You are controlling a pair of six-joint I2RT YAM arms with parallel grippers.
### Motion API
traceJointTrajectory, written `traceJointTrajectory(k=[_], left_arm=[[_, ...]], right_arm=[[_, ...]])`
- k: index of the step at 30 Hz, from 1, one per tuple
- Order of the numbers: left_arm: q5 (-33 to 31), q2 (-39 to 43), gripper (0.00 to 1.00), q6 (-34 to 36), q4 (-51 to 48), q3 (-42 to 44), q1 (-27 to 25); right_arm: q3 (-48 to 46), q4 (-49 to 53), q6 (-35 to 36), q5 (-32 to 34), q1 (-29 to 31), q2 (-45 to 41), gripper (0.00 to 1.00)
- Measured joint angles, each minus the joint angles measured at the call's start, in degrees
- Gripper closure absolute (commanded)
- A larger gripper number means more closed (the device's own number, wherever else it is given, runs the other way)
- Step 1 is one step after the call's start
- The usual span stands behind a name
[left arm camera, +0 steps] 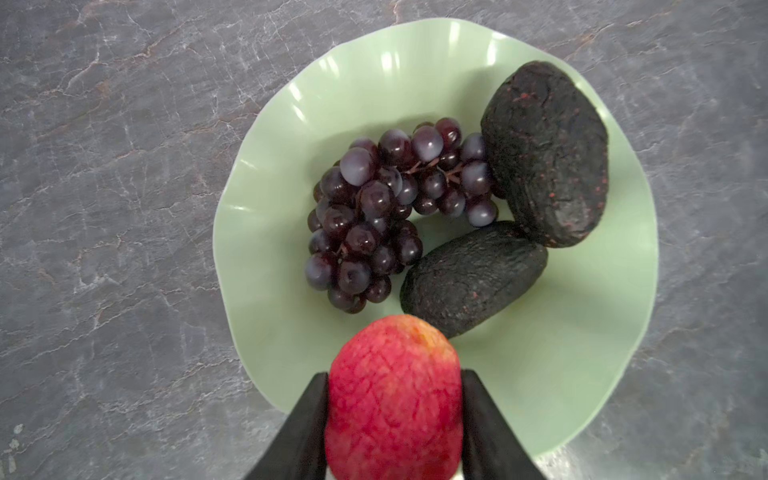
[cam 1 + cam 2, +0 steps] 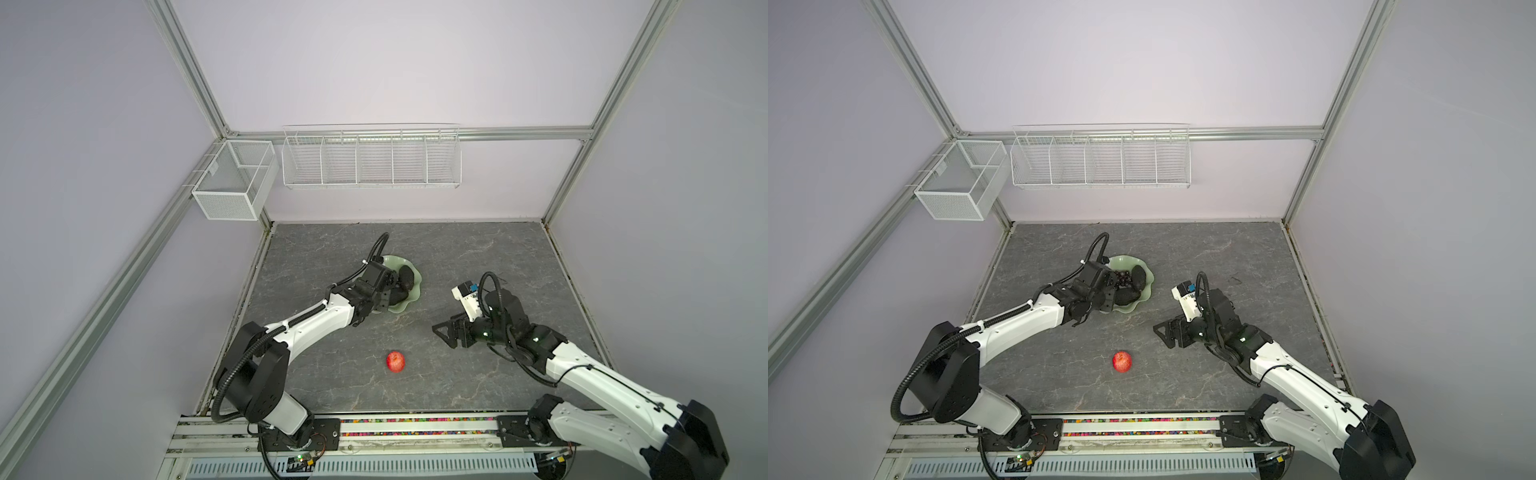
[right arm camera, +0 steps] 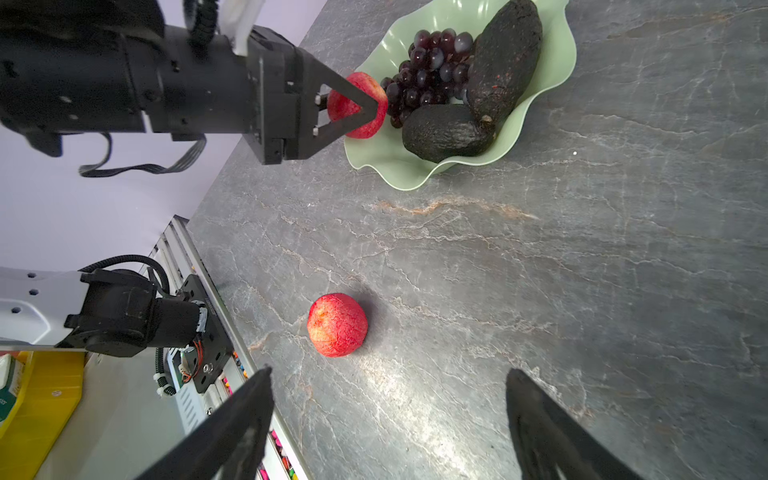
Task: Place and organize the fake fruits in the fruit bowl
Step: 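Grasp the red apple farther from the robot and drop it in the bowl, then lower the left gripper onto the remaining red apple and grasp it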
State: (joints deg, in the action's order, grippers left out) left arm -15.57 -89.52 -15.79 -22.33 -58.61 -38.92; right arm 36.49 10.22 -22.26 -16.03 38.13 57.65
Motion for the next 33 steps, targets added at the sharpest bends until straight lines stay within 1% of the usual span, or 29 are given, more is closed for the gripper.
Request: traceJointTrajectory(k=[9, 13, 20, 24, 28, 31, 33], left_arm=[[-0.6, -3.7, 0.52, 0.0, 1.1, 0.0, 0.3], [-1.0, -3.7, 0.45, -0.1, 1.0, -0.1, 0.3], [-1.0, -2.4, 0.37, -0.1, -0.3, -1.1, 0.3], [-0.8, 0.5, 0.37, -0.1, -1.1, -1.1, 0.3], [0.6, 5.4, 0.36, -0.5, -3.0, -0.4, -0.6], [2.1, 11.3, 0.35, -2.0, -4.4, 2.7, -4.7], [5.0, 15.4, 0.35, -3.5, -4.7, 6.3, -8.1]], right_arm=[[0.0, 0.3, 0.0, 0.1, 0.2, -0.1, 0.12], [0.0, 0.5, 0.0, 0.1, 0.2, -0.6, 0.12], [0.0, 0.6, 0.0, 0.1, 0.2, -1.0, 0.12], [0.0, 0.6, 0.0, 0.1, 0.2, -1.1, 0.11], [-0.1, 0.8, 0.0, 0.2, 0.3, -2.3, 0.12], [-1.1, 1.2, -0.2, 0.6, 0.5, -4.8, 0.12], [-2.3, 1.4, -0.2, 0.5, 0.6, -6.2, 0.12]])
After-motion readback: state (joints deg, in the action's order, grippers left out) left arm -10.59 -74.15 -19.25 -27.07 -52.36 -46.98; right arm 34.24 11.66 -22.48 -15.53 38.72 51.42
